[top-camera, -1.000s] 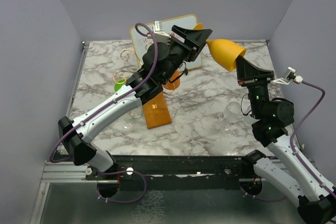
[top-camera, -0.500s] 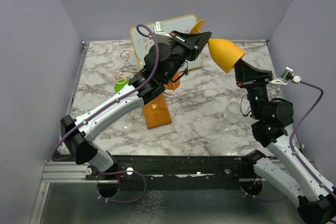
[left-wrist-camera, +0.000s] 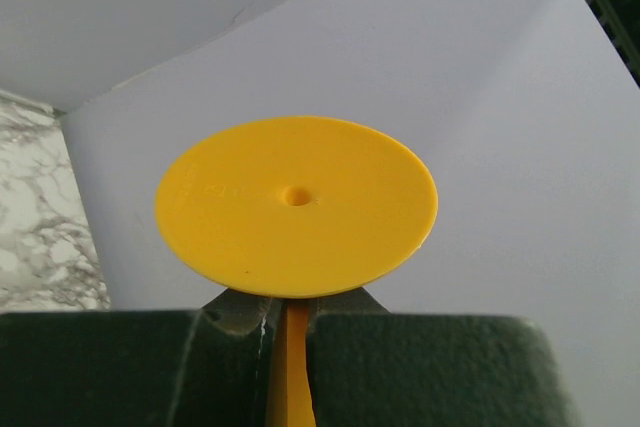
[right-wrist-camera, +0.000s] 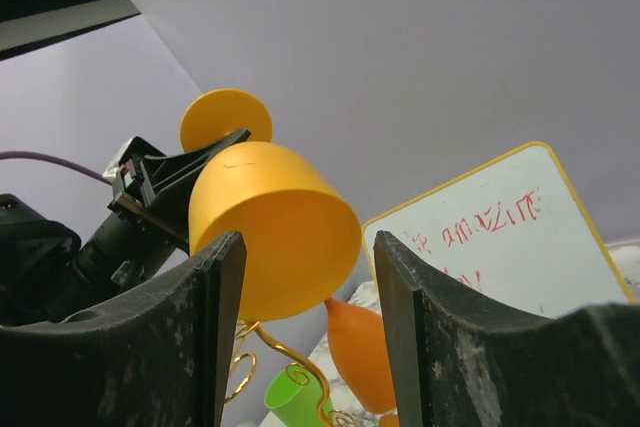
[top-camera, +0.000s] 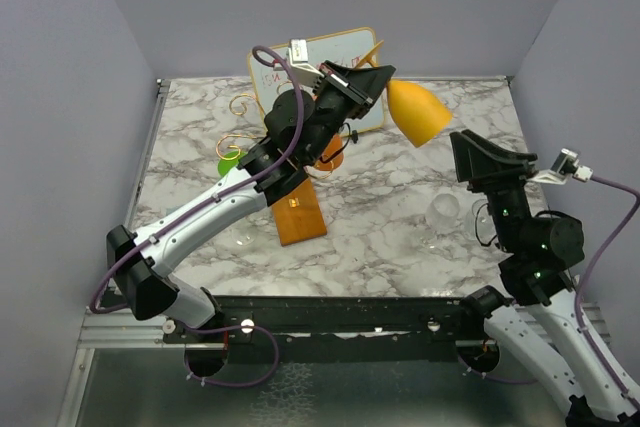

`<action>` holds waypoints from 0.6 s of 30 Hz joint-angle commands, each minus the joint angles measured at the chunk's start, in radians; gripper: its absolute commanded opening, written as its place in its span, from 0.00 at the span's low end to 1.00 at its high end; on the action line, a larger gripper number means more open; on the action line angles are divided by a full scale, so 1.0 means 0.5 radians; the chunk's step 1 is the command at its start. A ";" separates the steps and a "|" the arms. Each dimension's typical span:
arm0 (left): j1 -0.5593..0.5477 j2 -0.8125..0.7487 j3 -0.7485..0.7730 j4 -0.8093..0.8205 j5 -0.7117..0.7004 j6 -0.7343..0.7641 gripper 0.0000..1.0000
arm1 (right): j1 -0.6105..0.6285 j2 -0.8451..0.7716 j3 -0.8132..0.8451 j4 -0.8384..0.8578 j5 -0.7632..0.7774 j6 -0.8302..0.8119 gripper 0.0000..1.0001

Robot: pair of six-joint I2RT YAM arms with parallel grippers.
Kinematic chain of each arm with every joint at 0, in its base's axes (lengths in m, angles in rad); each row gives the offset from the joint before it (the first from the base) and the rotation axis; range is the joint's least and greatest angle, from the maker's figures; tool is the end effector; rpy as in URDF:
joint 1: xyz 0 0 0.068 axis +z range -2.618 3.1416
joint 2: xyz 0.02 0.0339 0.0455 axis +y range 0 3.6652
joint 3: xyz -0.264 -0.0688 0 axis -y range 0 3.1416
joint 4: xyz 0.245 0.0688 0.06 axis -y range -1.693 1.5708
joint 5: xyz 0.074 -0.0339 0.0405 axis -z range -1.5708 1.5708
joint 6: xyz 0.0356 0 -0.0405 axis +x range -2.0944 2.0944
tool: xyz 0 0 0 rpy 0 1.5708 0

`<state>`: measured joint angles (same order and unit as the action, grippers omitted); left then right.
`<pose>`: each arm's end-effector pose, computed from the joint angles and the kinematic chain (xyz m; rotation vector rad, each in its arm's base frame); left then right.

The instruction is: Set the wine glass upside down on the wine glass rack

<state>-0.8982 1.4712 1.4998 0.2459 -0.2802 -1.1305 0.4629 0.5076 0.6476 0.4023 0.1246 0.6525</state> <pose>0.2202 -0.2607 0.4725 -0.4371 1.4118 -1.5210 0.1068 0.0484 0.3918 0.2192 1.0554 0.9470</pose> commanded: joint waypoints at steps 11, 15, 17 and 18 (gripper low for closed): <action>-0.007 -0.066 0.114 0.116 0.802 1.100 0.00 | 0.005 0.301 1.124 -1.412 -0.390 -0.059 0.68; -0.009 -0.099 0.059 0.125 0.896 1.498 0.00 | 0.006 0.424 1.284 -1.442 -0.434 0.063 0.73; -0.008 -0.109 0.041 0.134 1.020 1.690 0.00 | 0.004 0.479 1.321 -1.423 -0.509 0.138 0.74; -0.008 -0.112 0.031 0.137 1.079 1.779 0.00 | 0.004 0.511 1.339 -1.416 -0.558 0.175 0.74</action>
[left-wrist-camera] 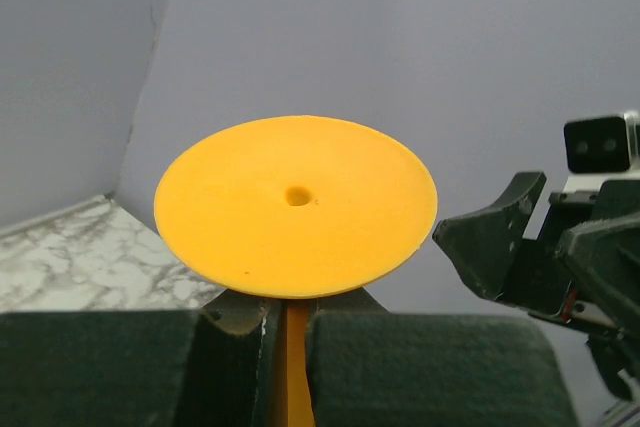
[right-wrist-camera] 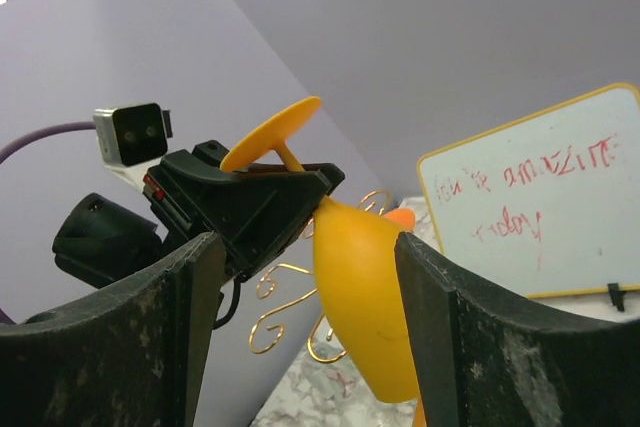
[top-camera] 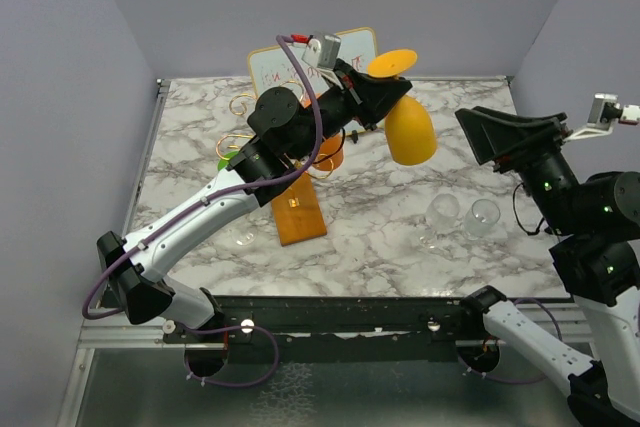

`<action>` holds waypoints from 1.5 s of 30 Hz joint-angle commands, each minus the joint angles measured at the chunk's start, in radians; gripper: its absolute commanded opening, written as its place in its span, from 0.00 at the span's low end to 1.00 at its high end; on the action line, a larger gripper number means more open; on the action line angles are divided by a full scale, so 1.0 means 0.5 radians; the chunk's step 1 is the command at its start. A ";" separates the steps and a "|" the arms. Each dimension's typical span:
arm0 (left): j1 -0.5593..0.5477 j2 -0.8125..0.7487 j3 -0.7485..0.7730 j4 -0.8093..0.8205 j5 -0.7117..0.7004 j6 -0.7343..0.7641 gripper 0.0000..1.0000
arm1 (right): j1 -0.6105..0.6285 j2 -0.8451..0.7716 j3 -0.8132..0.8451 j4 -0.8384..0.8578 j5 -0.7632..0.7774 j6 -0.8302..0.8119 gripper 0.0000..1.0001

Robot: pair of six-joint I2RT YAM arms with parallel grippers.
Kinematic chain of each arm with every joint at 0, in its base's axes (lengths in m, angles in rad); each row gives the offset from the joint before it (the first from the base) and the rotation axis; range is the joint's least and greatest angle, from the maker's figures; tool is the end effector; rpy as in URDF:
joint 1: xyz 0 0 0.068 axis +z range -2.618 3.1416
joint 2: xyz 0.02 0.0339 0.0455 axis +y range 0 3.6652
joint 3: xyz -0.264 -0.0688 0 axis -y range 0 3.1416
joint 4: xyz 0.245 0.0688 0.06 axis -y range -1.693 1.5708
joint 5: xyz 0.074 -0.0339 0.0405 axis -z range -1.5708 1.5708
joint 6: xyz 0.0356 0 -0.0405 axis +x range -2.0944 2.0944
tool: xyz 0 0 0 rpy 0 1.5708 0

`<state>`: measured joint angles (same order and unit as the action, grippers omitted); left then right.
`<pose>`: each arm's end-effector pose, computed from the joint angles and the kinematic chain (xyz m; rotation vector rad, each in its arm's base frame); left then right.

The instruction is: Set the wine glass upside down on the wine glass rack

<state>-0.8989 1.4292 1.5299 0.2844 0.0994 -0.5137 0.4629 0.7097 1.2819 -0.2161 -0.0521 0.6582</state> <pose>0.1976 -0.2541 0.5003 0.3397 1.2453 -1.2888 0.0850 0.0445 0.5068 0.0769 1.2757 1.0051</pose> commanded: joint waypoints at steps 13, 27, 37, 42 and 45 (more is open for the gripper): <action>-0.010 -0.153 -0.217 0.071 0.629 1.132 0.00 | 0.005 0.226 0.006 0.107 -0.588 0.631 0.73; -0.020 -0.291 -0.394 0.095 0.835 1.360 0.00 | 0.004 0.313 0.025 -0.122 -0.565 0.918 0.37; -0.018 -0.359 -0.380 -0.082 0.813 1.318 0.15 | 0.004 0.357 0.002 -0.076 -0.696 1.023 0.01; -0.018 -0.486 -0.444 -0.133 0.758 1.123 0.68 | 0.003 0.317 0.028 -0.188 -0.588 0.962 0.01; -0.019 -0.611 -0.479 -0.244 0.673 1.037 0.80 | 0.004 0.268 0.021 -0.274 -0.489 0.938 0.01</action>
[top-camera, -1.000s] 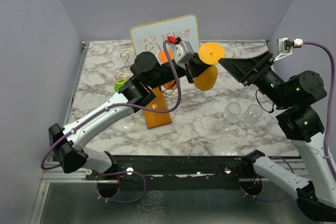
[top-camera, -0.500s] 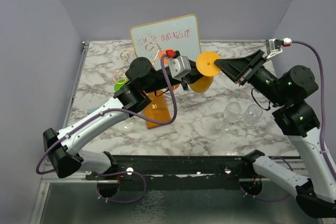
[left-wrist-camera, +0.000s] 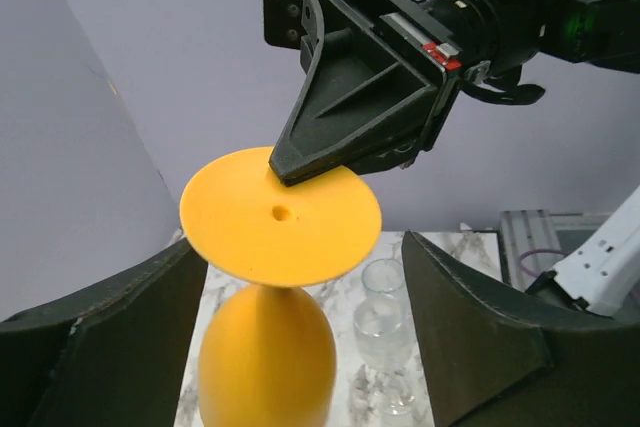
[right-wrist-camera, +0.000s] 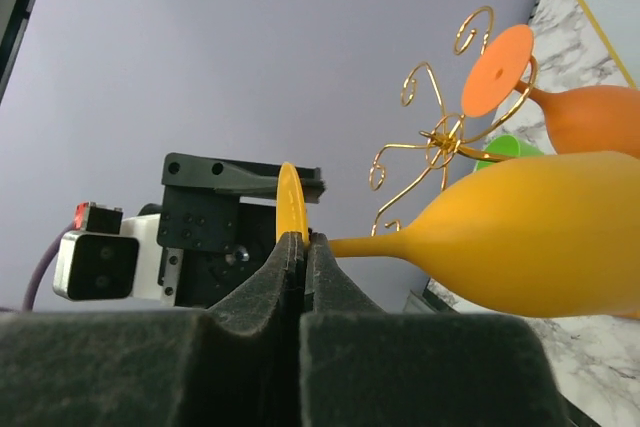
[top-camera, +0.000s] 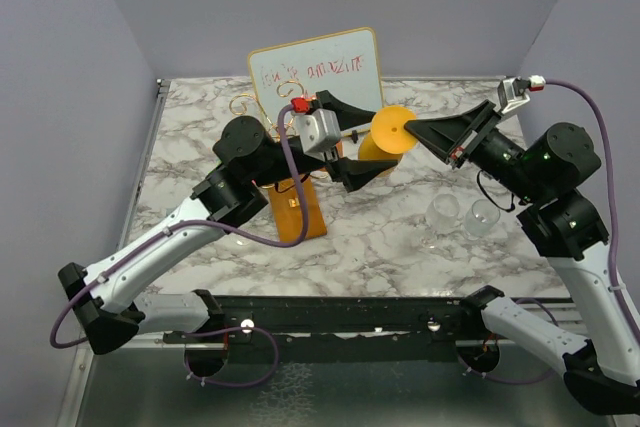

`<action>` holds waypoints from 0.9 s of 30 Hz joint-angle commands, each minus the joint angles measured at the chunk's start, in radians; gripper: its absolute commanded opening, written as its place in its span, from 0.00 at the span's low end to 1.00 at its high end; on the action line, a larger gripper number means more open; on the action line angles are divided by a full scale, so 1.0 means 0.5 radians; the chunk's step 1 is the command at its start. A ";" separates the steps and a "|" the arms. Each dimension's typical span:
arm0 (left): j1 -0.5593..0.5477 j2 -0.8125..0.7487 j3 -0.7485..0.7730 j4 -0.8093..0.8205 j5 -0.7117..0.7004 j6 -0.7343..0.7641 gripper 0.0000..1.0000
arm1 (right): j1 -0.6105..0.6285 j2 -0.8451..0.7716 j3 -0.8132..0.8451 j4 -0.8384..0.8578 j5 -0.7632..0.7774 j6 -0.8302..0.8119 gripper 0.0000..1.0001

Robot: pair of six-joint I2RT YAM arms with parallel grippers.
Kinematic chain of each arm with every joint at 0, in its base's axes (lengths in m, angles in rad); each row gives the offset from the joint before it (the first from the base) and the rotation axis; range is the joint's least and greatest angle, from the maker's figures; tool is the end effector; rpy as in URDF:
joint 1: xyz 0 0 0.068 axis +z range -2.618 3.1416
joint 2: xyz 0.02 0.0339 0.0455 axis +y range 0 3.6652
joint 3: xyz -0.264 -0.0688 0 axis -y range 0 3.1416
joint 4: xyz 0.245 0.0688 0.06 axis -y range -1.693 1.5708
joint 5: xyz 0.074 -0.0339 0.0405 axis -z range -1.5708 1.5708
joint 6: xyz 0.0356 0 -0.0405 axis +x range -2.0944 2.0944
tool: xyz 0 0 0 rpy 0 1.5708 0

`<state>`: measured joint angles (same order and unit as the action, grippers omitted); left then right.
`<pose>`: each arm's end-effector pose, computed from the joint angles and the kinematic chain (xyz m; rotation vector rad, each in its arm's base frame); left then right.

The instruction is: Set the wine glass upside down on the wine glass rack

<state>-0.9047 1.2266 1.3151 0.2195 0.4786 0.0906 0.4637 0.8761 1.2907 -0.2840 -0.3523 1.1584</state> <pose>0.1541 -0.2226 0.4754 0.9980 0.9318 -0.9914 0.1354 0.0815 0.4839 0.2428 1.6381 1.5402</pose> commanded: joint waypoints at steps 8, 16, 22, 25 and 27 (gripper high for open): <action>-0.007 -0.612 -0.200 -0.542 -0.491 -0.354 0.90 | 0.004 -0.136 -0.149 -0.256 0.193 -0.161 0.01; -0.008 -0.953 -0.345 -0.776 -1.036 -0.390 0.97 | 0.005 -0.026 -0.393 0.257 -0.061 -0.117 0.01; -0.008 -1.088 -0.384 -0.833 -1.229 -0.261 0.99 | 0.014 0.180 -0.415 0.501 -0.166 -0.114 0.01; -0.008 -1.121 -0.409 -0.822 -1.412 -0.216 0.99 | 0.050 0.253 -0.406 0.618 -0.187 -0.146 0.01; -0.007 -1.130 -0.428 -0.804 -1.546 -0.192 0.99 | 0.088 0.310 -0.385 0.639 -0.179 -0.174 0.01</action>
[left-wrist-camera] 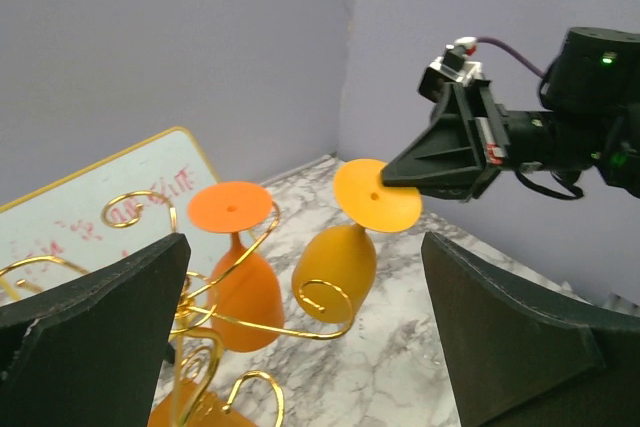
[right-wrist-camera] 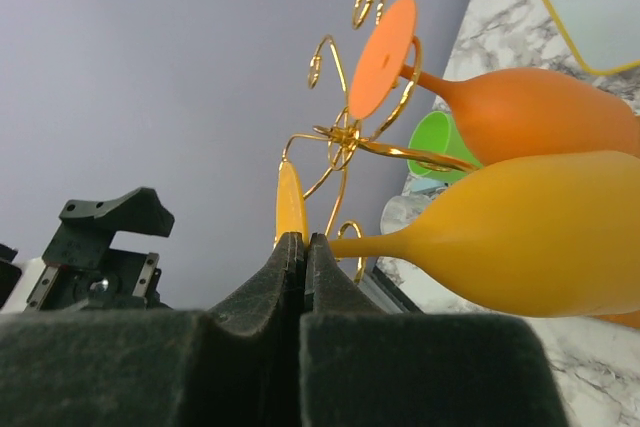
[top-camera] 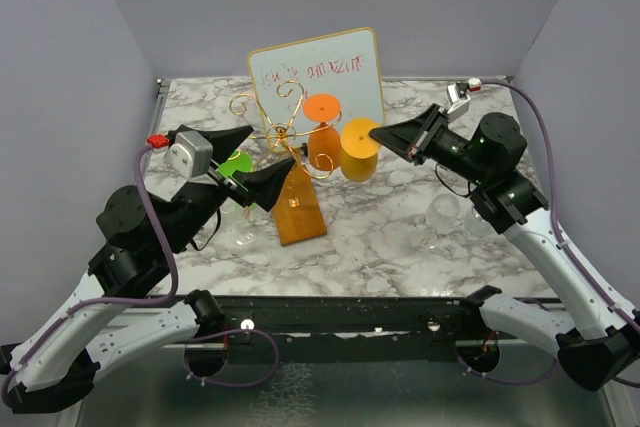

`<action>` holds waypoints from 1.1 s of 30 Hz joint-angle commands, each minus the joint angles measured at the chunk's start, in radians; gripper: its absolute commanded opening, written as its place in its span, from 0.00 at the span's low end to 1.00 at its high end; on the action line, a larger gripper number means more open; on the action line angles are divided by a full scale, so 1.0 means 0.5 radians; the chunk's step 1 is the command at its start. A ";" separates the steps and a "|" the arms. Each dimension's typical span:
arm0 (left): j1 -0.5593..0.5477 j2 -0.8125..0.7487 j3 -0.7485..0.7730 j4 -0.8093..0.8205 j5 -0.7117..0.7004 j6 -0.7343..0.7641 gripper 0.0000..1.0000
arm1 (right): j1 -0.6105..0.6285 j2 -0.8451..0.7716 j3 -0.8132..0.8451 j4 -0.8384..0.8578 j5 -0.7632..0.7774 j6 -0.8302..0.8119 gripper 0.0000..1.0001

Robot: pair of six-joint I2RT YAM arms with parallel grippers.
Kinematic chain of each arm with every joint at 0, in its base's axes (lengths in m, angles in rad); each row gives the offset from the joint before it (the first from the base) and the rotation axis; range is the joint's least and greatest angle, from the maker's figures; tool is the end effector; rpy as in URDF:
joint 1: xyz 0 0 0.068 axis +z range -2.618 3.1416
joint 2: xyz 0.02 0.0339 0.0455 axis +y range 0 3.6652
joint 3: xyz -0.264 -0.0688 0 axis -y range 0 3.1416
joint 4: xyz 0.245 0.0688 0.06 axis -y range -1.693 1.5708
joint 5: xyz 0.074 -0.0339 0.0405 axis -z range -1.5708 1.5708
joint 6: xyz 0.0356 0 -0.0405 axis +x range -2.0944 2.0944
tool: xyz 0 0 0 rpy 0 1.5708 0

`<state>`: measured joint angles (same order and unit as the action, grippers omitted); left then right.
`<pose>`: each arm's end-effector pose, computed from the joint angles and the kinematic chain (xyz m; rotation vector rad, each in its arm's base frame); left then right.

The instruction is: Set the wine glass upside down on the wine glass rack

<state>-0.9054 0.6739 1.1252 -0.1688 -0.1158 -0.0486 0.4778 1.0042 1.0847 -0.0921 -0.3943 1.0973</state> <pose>0.0730 -0.0864 0.4696 0.4566 1.2455 -0.7404 0.1931 0.1154 0.4145 0.2072 1.7968 1.4930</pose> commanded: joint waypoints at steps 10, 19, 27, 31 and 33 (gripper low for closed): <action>-0.008 0.005 -0.148 -0.004 -0.828 0.087 0.99 | 0.115 0.228 0.085 0.321 -0.103 0.020 0.01; -0.006 0.012 -0.184 -0.083 -0.943 0.033 0.99 | 0.257 0.369 0.190 0.219 -0.067 0.021 0.01; -0.005 0.008 -0.197 -0.130 -1.027 0.015 0.99 | 0.357 0.429 0.199 0.191 -0.024 0.031 0.01; -0.005 0.009 -0.203 -0.151 -1.031 0.006 0.99 | 0.391 0.450 0.212 0.214 -0.020 0.026 0.01; -0.005 0.008 -0.202 -0.163 -1.032 0.004 0.99 | 0.401 0.462 0.224 0.205 -0.016 0.018 0.01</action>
<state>-0.9054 0.6853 1.0348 -0.2264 -0.5980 -0.0341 0.6525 1.2213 1.1603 0.0071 -0.3931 1.1069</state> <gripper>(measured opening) 0.987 0.024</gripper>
